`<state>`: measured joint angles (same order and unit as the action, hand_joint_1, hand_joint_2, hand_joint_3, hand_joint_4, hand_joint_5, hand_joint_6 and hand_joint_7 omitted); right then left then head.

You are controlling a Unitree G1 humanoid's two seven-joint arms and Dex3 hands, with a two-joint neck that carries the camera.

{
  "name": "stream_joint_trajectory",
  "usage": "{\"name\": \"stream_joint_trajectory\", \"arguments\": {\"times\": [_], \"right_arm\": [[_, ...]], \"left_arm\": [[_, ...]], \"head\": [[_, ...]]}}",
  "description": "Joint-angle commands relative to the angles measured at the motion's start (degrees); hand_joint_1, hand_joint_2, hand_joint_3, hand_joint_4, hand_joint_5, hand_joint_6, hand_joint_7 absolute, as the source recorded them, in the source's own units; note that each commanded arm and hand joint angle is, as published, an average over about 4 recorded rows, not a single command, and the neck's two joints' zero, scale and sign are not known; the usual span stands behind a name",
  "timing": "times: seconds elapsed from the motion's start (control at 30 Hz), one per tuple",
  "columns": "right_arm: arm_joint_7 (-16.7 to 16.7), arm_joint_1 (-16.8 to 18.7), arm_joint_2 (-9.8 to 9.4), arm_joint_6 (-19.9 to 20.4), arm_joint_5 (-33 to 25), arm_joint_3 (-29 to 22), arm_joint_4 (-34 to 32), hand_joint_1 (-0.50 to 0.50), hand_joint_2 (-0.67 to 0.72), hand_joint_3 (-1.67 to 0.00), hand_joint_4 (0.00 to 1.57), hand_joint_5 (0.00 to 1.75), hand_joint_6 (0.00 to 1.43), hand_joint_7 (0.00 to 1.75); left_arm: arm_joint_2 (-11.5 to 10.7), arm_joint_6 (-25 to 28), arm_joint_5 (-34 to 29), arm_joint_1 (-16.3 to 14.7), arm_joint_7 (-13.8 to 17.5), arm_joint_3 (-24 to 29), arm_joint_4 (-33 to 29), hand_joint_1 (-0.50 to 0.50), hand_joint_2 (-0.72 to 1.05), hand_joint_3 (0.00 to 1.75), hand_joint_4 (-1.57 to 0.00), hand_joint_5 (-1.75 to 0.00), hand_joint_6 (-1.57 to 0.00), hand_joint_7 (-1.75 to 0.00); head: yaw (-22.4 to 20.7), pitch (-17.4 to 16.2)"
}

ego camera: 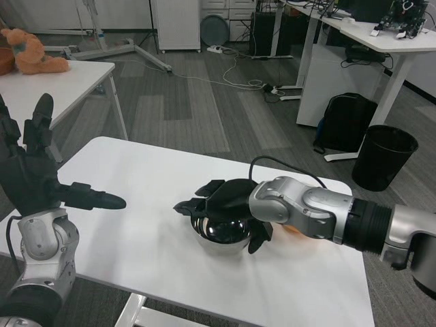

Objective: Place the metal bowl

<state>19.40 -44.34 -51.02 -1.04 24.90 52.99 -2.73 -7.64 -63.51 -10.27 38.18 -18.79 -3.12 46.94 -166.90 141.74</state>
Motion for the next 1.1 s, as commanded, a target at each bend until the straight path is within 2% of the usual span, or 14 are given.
{"name": "stream_joint_trajectory", "arguments": {"times": [0.03, 0.17, 0.27, 0.4, 0.57, 0.67, 0.8, 0.9, 0.97, 1.1], "right_arm": [[0.02, 1.74, -0.13, 0.41, 0.68, -1.64, -0.61, -0.45, 0.04, -0.32, 0.00, 0.00, 0.00, 0.00], [1.82, 2.33, -0.31, 2.05, 3.05, -3.42, -1.01, -0.41, 0.36, -0.14, 0.00, 0.00, 0.00, 0.00], [2.83, 2.33, -0.31, 2.27, 4.33, -3.95, -1.36, -0.38, 0.47, -0.08, 0.00, 0.00, 0.00, 0.00], [3.25, 2.53, -0.44, 2.27, 4.61, -5.18, -2.06, -0.35, 0.50, -0.04, 0.00, 0.00, 0.00, 0.00], [3.16, 4.00, -0.90, 2.63, 4.63, -9.80, -4.78, -0.33, 0.60, 0.00, 0.00, 0.00, 0.00, 0.00], [2.97, 5.06, -1.01, 2.76, 4.63, -13.00, -6.67, -0.33, 0.60, 0.00, 0.00, 0.00, 0.00, 0.00], [0.46, 7.83, -1.01, 3.20, 2.26, -21.09, -9.88, -0.36, 0.60, 0.00, 0.00, 0.00, 0.00, 0.00], [-4.51, 12.09, 0.48, 7.92, -4.90, -32.78, -9.77, -0.34, 0.60, 0.00, 0.00, 0.00, 0.00, 0.00], [-8.64, 15.60, 2.72, 12.56, -10.22, -41.88, -9.18, -0.34, 0.60, 0.00, 0.00, 0.00, 0.00, 0.00], [-15.58, 21.58, 9.40, 19.81, -22.70, -56.25, -7.64, -0.36, 0.61, 0.00, 0.00, 0.00, 0.00, 0.00]], "left_arm": [[-0.38, -0.13, -0.19, -0.24, 0.16, 0.14, -0.82, -0.50, -0.46, 0.02, -0.34, -0.31, 0.00, 0.00], [-0.45, -0.13, -0.19, -0.65, 0.16, 0.14, -1.32, -0.50, -0.46, 0.00, -0.34, -0.31, 0.00, 0.00], [-0.45, -0.13, -0.19, -0.74, 0.16, 0.18, -1.50, -0.50, -0.46, 0.00, -0.34, -0.31, 0.00, 0.00], [-0.49, -0.13, -0.19, -0.87, 0.16, 0.25, -1.83, -0.50, -0.46, 0.00, -0.34, -0.31, 0.00, 0.00], [-0.52, -0.13, -0.19, -1.25, 0.16, 0.33, -2.40, -0.50, -0.46, 0.00, -0.30, -0.31, 0.00, 0.00], [-0.54, -0.13, -0.19, -1.40, 0.21, 0.40, -2.69, -0.50, -0.46, 0.00, -0.30, -0.31, 0.00, 0.00], [-0.49, -0.13, -0.19, -1.53, 0.25, 0.58, -3.17, -0.50, -0.46, 0.00, -0.30, -0.31, 0.00, 0.00], [-0.54, -0.13, -0.13, -1.66, 0.25, 0.58, -3.56, -0.50, -0.46, 0.00, -0.28, -0.31, 0.00, 0.00], [-0.49, -0.13, -0.15, -1.88, 0.25, 0.62, -3.92, -0.50, -0.46, 0.00, -0.26, -0.31, 0.00, 0.00], [-0.45, -0.13, -0.19, -2.41, 0.25, 0.66, -4.58, -0.50, -0.46, 0.00, -0.26, -0.31, 0.00, 0.00]], "head": [[-0.04, 0.07], [-0.14, 0.25], [-0.18, 0.33], [-0.31, 0.53], [-0.48, 0.65], [-0.43, 0.85], [0.08, 0.98], [0.57, 1.41], [0.66, 1.75], [2.05, 2.87]]}}
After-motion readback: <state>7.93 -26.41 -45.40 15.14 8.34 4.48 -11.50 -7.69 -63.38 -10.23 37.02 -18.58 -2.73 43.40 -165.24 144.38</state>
